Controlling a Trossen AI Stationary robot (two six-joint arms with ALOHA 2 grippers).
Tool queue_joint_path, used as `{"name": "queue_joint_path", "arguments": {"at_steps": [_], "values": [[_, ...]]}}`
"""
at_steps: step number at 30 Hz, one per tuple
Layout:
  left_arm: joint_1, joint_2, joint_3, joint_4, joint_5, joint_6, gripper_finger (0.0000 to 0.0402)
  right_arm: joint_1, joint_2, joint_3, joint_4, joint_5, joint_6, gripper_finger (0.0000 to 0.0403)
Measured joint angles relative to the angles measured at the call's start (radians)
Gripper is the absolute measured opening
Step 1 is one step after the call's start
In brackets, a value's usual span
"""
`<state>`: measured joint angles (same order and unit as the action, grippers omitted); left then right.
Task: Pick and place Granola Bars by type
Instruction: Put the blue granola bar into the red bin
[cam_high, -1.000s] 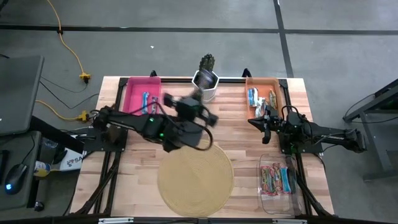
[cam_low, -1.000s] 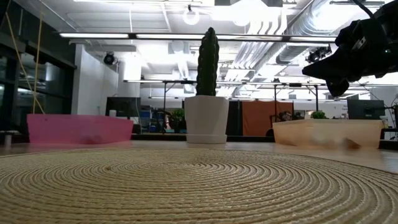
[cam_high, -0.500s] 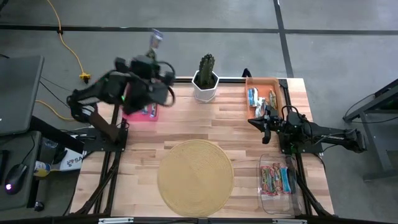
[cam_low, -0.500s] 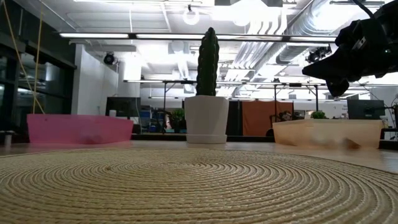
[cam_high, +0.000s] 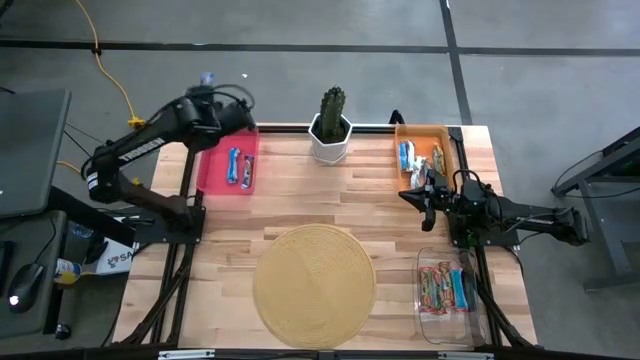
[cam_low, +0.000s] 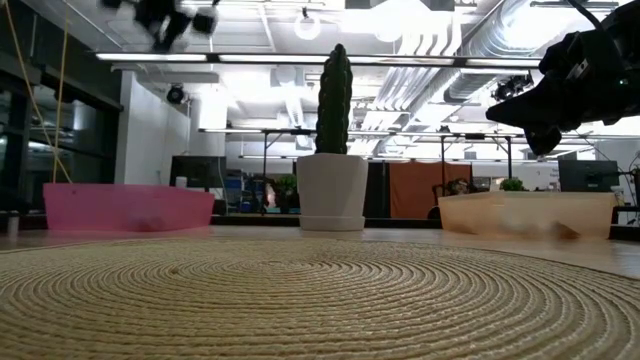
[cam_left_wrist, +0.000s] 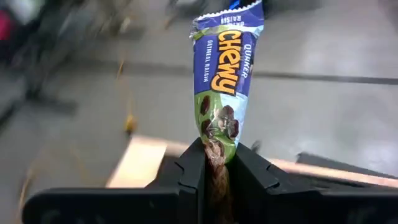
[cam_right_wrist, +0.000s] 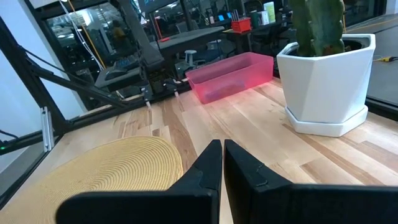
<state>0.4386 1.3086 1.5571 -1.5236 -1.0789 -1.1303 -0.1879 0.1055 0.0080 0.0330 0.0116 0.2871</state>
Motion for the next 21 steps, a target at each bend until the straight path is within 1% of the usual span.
{"name": "queue_joint_path", "arguments": {"at_steps": [3,5,7,9,11,14,17,21], "values": [[0.080,-0.045,-0.214,0.068,0.108,-0.190,0.0053,0.000,0.000,0.000,0.000,0.000,0.000,0.0000],[0.110,-0.065,-0.335,0.152,0.199,-0.254,0.0053,0.000,0.000,0.000,0.000,0.000,0.000,0.0000],[0.127,-0.072,-0.445,0.279,0.273,-0.234,0.0053,0.000,0.000,0.000,0.000,0.000,0.000,0.0000],[0.134,-0.071,-0.542,0.416,0.328,-0.169,0.0053,0.000,0.000,0.000,0.000,0.000,0.000,0.0000],[0.140,-0.069,-0.620,0.558,0.379,-0.106,0.0053,0.000,0.000,0.000,0.000,0.000,0.000,0.0000],[0.145,-0.061,-0.723,0.711,0.437,-0.087,0.0053,0.000,0.000,0.000,0.000,0.000,0.000,0.0000],[0.151,-0.058,-0.792,0.782,0.451,-0.112,0.0053,0.000,0.000,0.000,0.000,0.000,0.000,0.0000],[0.180,-0.054,-0.836,0.798,0.502,-0.107,0.0053,0.000,0.000,0.000,0.000,0.000,0.000,0.0000]]}}
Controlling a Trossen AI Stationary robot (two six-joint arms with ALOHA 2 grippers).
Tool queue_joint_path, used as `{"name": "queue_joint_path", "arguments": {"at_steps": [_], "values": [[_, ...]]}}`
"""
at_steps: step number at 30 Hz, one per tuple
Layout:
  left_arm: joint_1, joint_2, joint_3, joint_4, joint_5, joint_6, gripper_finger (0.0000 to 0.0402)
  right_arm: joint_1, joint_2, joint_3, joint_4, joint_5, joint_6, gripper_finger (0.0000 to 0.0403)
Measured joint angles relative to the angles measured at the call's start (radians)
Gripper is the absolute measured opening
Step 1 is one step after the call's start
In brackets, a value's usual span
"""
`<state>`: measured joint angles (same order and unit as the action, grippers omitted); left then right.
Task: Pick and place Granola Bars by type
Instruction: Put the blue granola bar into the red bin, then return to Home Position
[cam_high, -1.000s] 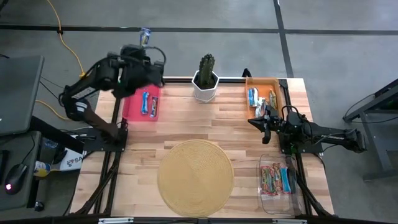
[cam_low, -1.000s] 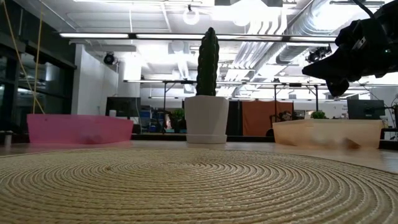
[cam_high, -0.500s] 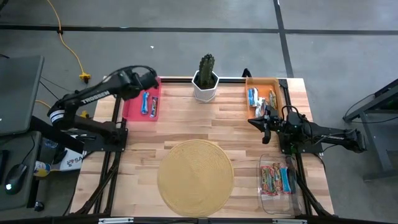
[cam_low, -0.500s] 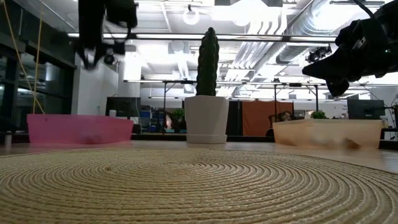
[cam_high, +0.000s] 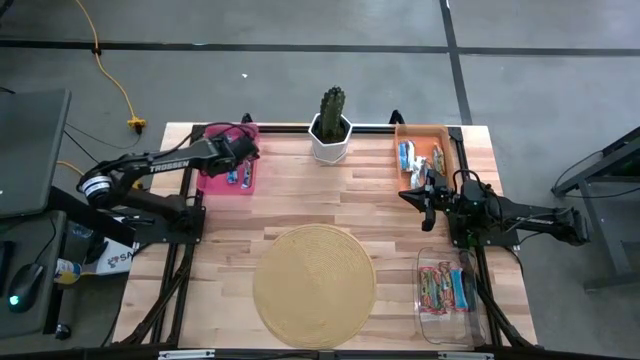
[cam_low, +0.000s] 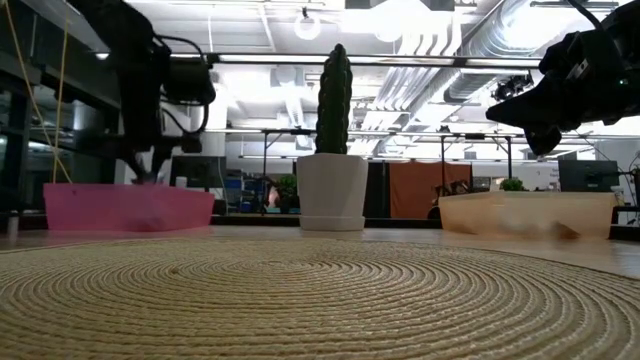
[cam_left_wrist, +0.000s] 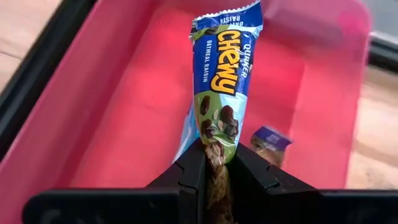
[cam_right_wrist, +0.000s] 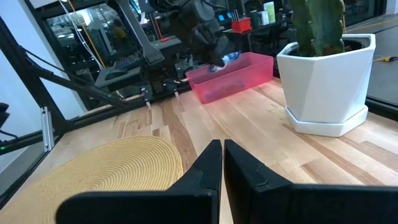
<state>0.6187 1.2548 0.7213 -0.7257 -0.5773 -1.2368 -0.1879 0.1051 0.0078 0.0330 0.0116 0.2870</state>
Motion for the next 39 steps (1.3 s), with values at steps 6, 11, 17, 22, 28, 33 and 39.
{"name": "queue_joint_path", "arguments": {"at_steps": [6,11,17,22,28,33,39], "values": [[0.025,0.008,-0.043,0.076,0.068,0.088,0.0053,0.000,0.000,0.000,0.000,0.000,0.000,0.0000],[0.060,0.029,-0.078,0.186,0.173,0.224,0.0053,0.000,0.000,0.000,0.000,0.000,0.000,0.0000],[0.109,0.058,-0.107,0.237,0.338,0.309,0.0057,0.000,0.000,0.000,0.000,0.000,0.000,0.0000],[0.115,0.049,-0.110,0.248,0.389,0.327,0.0102,0.000,0.000,0.000,0.000,0.000,0.000,0.0000],[0.115,0.005,-0.110,0.251,0.438,0.326,0.0203,0.000,0.000,0.000,0.000,0.000,0.000,0.0000],[0.115,-0.091,-0.099,0.199,0.433,0.346,0.0265,0.000,0.000,0.000,0.000,0.000,0.000,0.0000],[0.114,-0.286,-0.033,0.108,0.459,0.401,0.0268,0.000,0.000,0.000,0.000,0.000,0.000,0.0000]]}}
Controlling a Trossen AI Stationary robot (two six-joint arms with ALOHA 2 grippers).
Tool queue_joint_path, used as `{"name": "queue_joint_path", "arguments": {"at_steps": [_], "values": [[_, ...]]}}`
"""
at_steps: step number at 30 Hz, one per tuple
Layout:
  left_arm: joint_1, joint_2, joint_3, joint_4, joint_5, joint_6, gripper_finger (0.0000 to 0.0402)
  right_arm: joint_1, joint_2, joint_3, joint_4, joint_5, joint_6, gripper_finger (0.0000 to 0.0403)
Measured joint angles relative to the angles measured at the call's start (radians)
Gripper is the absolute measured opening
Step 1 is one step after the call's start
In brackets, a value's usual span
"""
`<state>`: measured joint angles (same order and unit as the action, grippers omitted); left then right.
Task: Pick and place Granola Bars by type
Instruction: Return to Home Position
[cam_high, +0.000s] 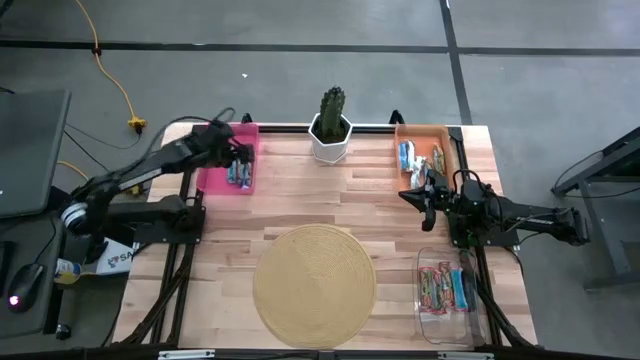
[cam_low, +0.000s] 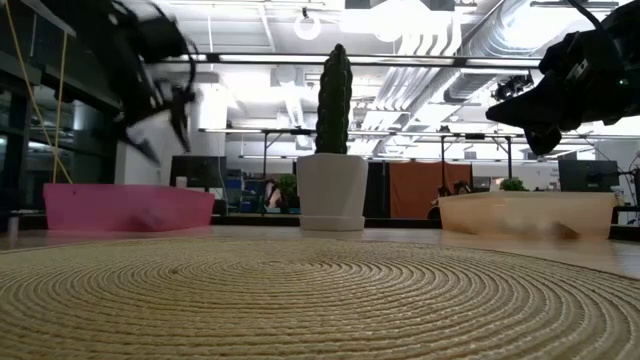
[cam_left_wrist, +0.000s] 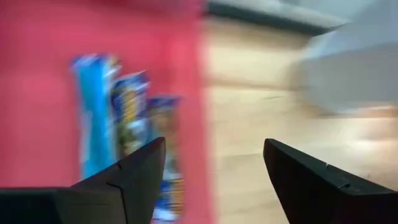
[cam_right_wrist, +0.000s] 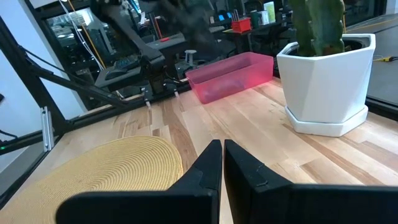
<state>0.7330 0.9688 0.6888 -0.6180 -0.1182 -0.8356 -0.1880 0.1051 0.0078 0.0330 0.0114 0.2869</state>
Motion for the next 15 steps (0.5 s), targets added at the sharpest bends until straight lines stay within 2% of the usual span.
{"name": "queue_joint_path", "arguments": {"at_steps": [4,8,12,15], "values": [[-0.023,-0.180,0.027,0.021,0.102,0.053,0.0243,0.000,0.000,0.000,0.000,0.000,0.000,0.0000],[-0.138,-0.348,0.025,0.036,0.163,0.084,0.0207,0.000,0.000,0.000,0.000,0.000,0.000,0.0000],[-0.337,-0.456,0.012,0.055,0.147,0.039,0.0159,0.000,0.000,0.000,0.000,0.000,0.000,0.0000],[-0.511,-0.483,-0.003,0.142,0.062,0.047,0.0109,0.000,0.000,0.000,0.000,0.000,0.000,0.0000]]}}
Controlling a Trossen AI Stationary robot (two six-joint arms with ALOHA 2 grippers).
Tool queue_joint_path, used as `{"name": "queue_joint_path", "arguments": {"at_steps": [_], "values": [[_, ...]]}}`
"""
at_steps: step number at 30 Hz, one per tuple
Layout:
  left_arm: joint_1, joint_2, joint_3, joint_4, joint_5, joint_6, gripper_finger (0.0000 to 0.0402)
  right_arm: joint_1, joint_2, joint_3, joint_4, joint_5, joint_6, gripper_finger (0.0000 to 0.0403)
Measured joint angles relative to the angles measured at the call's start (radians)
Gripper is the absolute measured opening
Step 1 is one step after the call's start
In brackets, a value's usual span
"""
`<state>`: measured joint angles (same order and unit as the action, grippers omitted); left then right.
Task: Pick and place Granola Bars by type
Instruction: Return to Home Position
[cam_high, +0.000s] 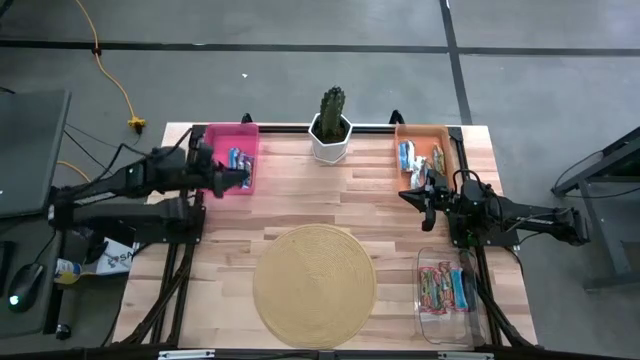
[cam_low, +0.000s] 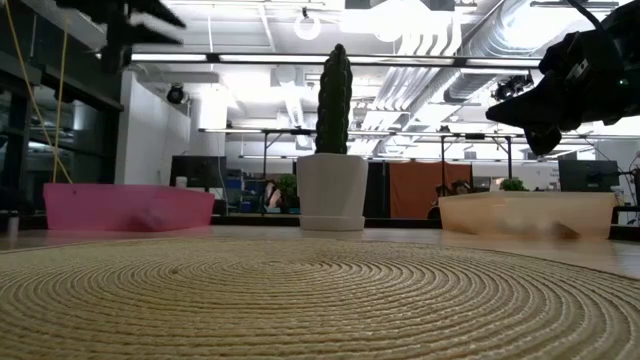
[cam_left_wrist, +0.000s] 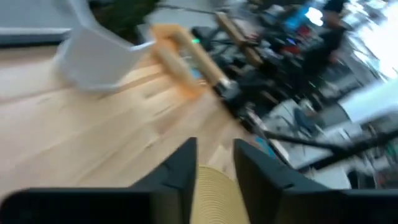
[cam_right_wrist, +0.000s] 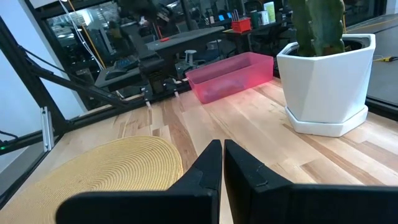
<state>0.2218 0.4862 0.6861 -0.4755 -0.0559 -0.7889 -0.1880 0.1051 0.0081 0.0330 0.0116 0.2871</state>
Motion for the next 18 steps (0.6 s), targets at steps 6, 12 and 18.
{"name": "queue_joint_path", "arguments": {"at_steps": [6,12,18], "values": [[-0.308,0.002,-0.011,0.085,-0.220,0.161,0.0009,0.000,0.000,0.000,0.000,0.000,0.000,0.0000],[-0.501,-0.096,-0.012,0.080,-0.407,0.314,0.0003,0.000,0.000,0.000,0.000,0.000,0.000,0.0000],[-0.587,-0.337,-0.043,0.089,-0.364,0.403,0.0001,0.000,0.000,0.000,0.000,0.000,0.000,0.0000]]}}
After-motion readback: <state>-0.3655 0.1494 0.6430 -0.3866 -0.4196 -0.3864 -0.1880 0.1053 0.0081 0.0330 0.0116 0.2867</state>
